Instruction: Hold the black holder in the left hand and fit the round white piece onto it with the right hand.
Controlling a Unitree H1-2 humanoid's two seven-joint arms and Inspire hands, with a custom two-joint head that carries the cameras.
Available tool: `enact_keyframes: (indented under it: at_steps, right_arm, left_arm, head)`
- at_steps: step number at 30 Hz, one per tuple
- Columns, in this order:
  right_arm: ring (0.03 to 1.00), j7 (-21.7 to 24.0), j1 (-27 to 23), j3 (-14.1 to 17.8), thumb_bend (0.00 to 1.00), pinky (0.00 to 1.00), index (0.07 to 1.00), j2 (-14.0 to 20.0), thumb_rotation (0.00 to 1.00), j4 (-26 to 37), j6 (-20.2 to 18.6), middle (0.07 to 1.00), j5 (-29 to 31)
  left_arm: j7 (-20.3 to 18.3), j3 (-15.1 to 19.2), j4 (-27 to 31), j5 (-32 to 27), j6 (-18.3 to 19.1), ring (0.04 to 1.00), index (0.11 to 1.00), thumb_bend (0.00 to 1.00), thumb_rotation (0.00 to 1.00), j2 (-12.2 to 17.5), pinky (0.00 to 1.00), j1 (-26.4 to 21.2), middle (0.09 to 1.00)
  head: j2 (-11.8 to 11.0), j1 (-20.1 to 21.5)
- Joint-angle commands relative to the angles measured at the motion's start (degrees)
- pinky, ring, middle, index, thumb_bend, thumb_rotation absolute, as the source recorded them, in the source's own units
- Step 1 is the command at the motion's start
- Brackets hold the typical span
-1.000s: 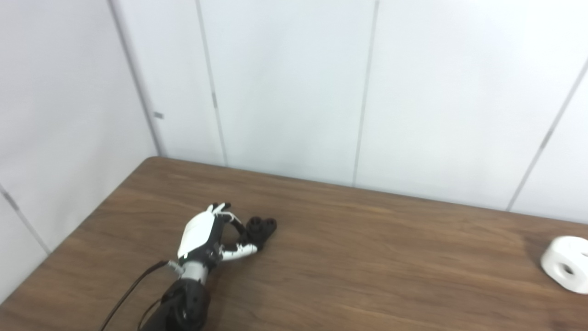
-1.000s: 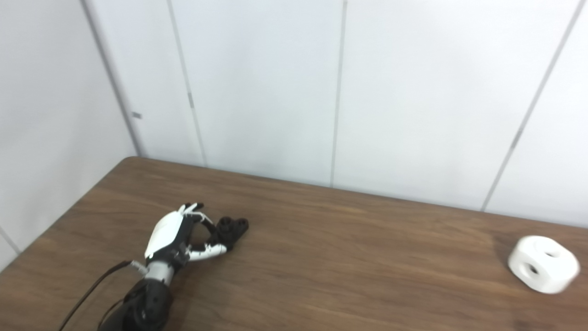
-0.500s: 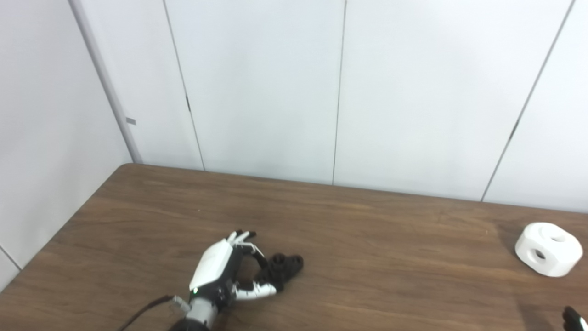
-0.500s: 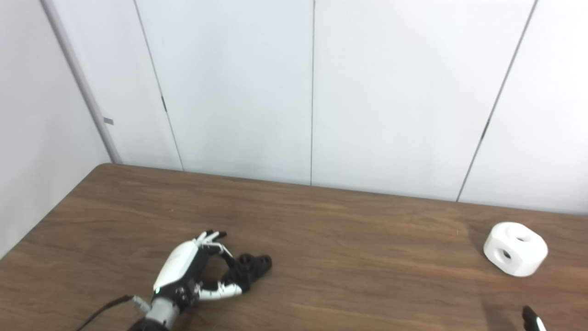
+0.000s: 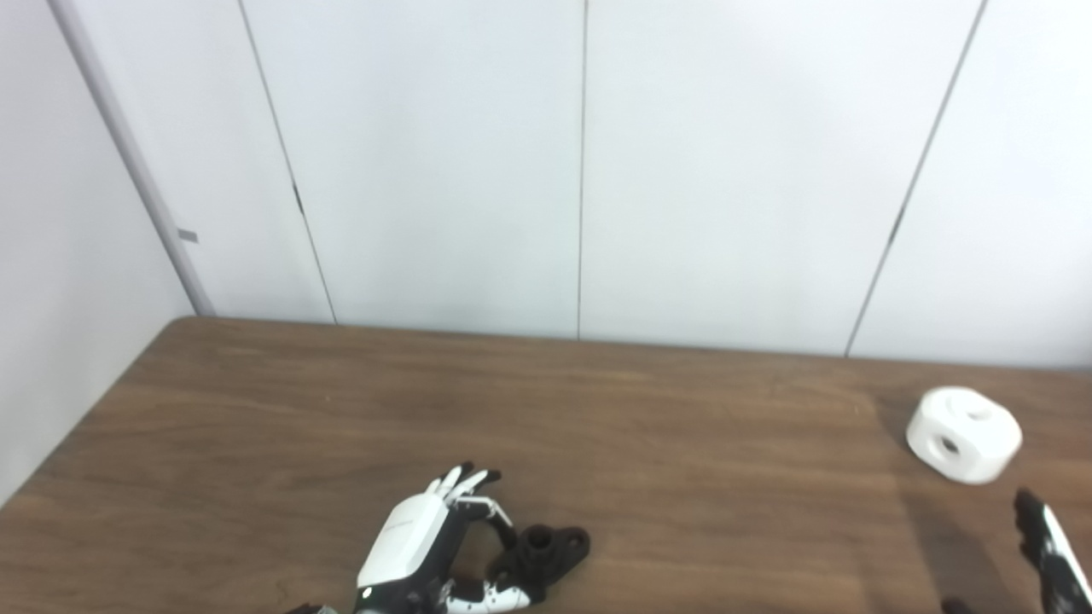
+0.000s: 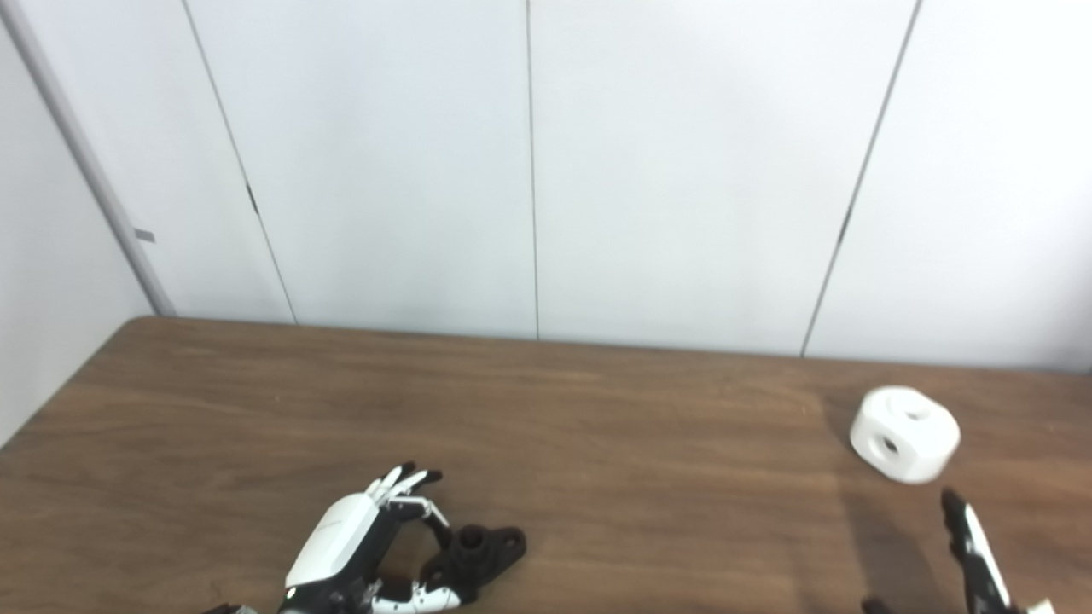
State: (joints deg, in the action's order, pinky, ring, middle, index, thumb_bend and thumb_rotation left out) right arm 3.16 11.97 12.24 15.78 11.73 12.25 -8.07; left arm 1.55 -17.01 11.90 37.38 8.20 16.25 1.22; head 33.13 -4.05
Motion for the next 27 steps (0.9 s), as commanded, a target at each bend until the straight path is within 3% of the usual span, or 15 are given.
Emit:
enact_keyframes:
  at_steps: [1, 5, 7, 8, 10, 11, 14, 16, 19, 22, 27]
  right_arm:
    - [1.0, -1.18, -1.64, 0.69, 0.3, 1.0, 1.0, 1.61, 0.39, 1.3, 1.52, 1.0, -1.22]
    - [1.0, -1.57, -2.26, 1.23, 0.51, 1.0, 1.0, 1.76, 0.56, 4.25, -3.66, 1.0, -4.32]
    - [0.997, -2.16, -2.75, 1.48, 0.55, 0.98, 1.0, 2.29, 0.51, 4.09, -4.23, 1.0, -6.25]
    - [0.992, -2.79, -3.13, 1.81, 0.57, 0.97, 1.0, 2.66, 0.48, 3.07, -3.65, 1.0, -6.99]
    - [0.961, -5.62, -4.41, 2.89, 0.67, 0.92, 0.991, 3.29, 0.5, -1.02, -0.97, 0.983, -9.19]
    - [0.945, -6.92, -5.12, 3.35, 0.77, 0.91, 0.978, 3.55, 0.58, -3.29, 0.32, 0.97, -9.8]
    - [0.94, -11.72, -8.57, 4.6, 0.96, 0.9, 0.966, 5.35, 0.73, -13.19, 7.16, 0.958, -10.79]
    - [0.957, -13.94, -10.69, 5.2, 0.99, 0.92, 0.97, 6.56, 0.78, -17.08, 8.27, 0.972, -11.87]
    - [0.979, -14.78, -12.41, 5.33, 1.0, 0.95, 0.991, 7.85, 0.85, -14.7, 3.04, 0.994, -15.14]
    - [0.998, -10.89, -14.29, 5.38, 1.0, 0.99, 0.984, 8.34, 0.77, -5.27, -6.9, 1.0, -14.31]
    - [1.0, -5.37, -18.35, 5.02, 1.0, 1.0, 0.96, 10.46, 0.65, 3.67, -20.17, 1.0, -15.57]
  left_arm:
    - [-0.14, -0.51, 1.04, 0.94, -2.28, 0.993, 0.48, 0.52, 0.05, -0.06, 1.0, -0.16, 0.913]
    - [-0.46, -0.9, 0.64, 1.27, -3.43, 0.99, 0.479, 0.52, 0.05, -0.63, 1.0, 0.34, 0.908]
    - [-0.79, -0.59, 0.27, 1.25, -3.78, 0.99, 0.479, 0.52, 0.05, -0.45, 1.0, 0.17, 0.907]
    - [-0.88, -0.26, -0.02, 0.95, -4.11, 0.993, 0.479, 0.52, 0.05, -0.24, 1.0, -0.02, 0.906]
    - [-0.85, 0.57, -0.78, 0.1, -5.02, 0.997, 0.48, 0.52, 0.04, 0.29, 1.0, -0.39, 0.907]
    - [-0.95, 1.06, -1.11, -0.38, -5.39, 0.999, 0.48, 0.52, 0.04, 0.63, 1.0, -0.54, 0.909]
    - [-1.88, 2.91, -2.12, -2.17, -6.39, 1.0, 0.481, 0.52, 0.04, 1.7, 1.0, -0.96, 0.912]
    - [-2.53, 4.07, -2.55, -3.31, -6.73, 1.0, 0.481, 0.52, 0.04, 1.92, 1.0, -1.1, 0.911]
    - [-3.49, 5.11, -2.77, -4.35, -6.62, 0.998, 0.481, 0.52, 0.04, 1.93, 1.0, -1.15, 0.911]
    - [-4.08, 5.52, -2.58, -4.16, -6.56, 0.992, 0.481, 0.52, 0.04, 1.83, 1.0, -0.98, 0.906]
    - [-4.37, 5.62, -1.88, -3.33, -6.6, 0.988, 0.481, 0.52, 0.04, 1.29, 1.0, -0.42, 0.895]
  head:
    - [0.26, 1.12]
    - [0.9, 5.61]
    - [1.37, 10.05]
    - [1.49, 12.02]
    - [1.66, 15.03]
    - [1.77, 17.56]
    - [1.67, 21.23]
    - [1.5, 22.83]
    - [1.39, 23.59]
    - [1.3, 23.55]
    - [2.04, 21.23]
